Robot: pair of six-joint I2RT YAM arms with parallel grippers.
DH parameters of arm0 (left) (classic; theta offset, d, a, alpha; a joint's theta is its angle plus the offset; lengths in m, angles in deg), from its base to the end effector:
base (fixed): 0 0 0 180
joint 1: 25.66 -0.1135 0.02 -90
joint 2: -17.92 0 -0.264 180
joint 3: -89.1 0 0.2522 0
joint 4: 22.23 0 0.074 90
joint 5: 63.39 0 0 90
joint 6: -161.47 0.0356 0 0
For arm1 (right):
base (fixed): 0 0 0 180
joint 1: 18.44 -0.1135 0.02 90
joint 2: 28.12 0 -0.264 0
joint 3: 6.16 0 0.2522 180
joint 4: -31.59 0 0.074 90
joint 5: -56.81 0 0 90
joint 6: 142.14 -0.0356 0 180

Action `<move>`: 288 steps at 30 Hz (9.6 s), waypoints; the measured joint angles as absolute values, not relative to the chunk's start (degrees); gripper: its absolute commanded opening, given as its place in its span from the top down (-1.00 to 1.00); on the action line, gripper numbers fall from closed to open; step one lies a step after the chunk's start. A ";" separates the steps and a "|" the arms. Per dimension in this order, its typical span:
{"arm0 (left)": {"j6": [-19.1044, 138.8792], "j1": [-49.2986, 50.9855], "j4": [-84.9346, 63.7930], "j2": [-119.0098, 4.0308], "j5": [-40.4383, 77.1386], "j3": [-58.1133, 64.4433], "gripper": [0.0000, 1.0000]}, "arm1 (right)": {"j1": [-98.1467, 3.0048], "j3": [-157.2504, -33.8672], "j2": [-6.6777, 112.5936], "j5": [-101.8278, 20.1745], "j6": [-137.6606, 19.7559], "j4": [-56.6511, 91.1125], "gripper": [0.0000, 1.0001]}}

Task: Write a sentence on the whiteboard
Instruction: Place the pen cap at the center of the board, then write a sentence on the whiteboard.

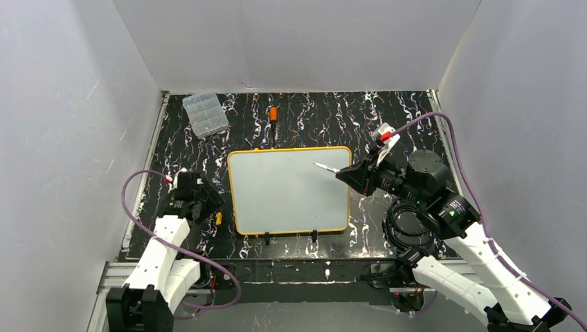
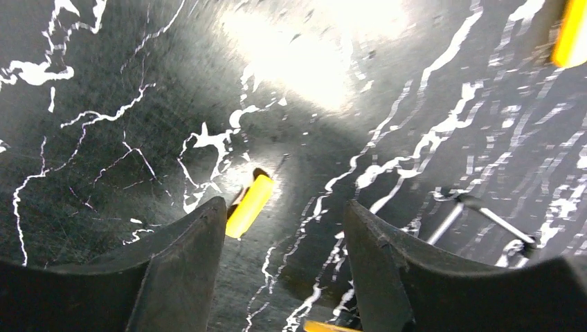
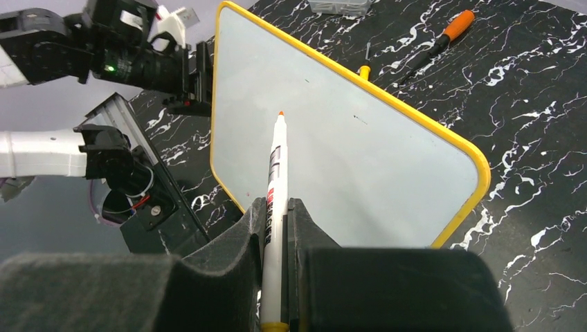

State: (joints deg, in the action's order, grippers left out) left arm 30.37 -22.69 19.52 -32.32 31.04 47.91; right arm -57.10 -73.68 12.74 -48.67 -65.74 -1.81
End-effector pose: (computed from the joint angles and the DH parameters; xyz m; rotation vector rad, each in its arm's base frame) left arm 0.1693 -0.0060 0.1919 -0.8386 2.3224 -0.2413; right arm 0.1138 0.1032 0.3867 -0.5879 1.6678 0.9014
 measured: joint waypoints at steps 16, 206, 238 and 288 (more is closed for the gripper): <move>44.81 -23.35 28.96 -25.90 25.29 25.05 -0.44 | -57.10 -72.57 12.89 -44.89 -71.36 1.34 0.97; 62.52 -24.31 17.42 -32.34 -11.19 32.59 0.31 | -103.92 -79.10 55.14 17.71 -60.02 36.15 0.97; 63.39 -24.31 16.83 -32.89 -12.13 32.59 0.64 | -100.96 -81.73 59.99 17.66 -57.68 37.29 0.97; 63.59 -24.31 16.85 -32.76 -11.47 32.59 0.68 | -102.71 -76.57 58.03 15.30 -61.13 37.40 0.97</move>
State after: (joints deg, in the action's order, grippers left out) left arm 63.59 -24.31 16.85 -32.76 -11.47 32.59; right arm -102.71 -76.57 58.03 15.30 -61.13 37.40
